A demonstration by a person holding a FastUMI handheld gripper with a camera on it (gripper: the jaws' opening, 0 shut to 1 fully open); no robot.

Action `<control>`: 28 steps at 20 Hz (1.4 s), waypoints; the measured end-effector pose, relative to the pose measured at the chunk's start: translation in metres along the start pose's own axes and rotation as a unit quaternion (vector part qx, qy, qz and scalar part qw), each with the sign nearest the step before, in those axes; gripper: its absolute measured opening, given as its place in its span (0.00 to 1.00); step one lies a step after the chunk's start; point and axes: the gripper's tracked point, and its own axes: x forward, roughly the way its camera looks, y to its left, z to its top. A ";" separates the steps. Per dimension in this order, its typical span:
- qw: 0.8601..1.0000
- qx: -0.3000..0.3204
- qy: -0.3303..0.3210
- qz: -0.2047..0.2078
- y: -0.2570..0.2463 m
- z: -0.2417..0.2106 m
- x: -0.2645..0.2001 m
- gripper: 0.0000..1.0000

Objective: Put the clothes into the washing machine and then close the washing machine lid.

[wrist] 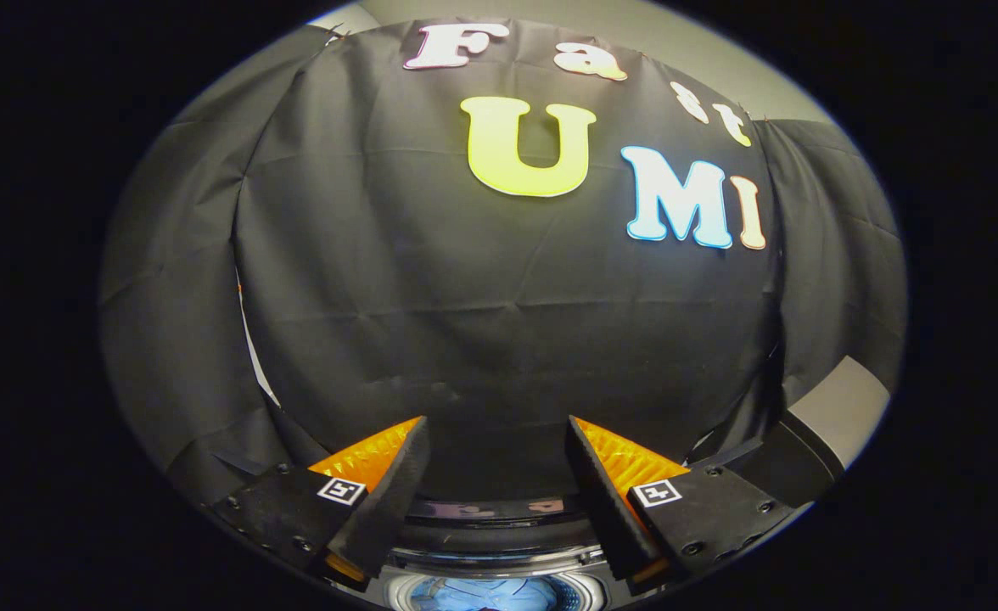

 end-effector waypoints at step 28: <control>0.998 0.002 -0.060 -0.013 -0.006 -0.042 -0.087 0.98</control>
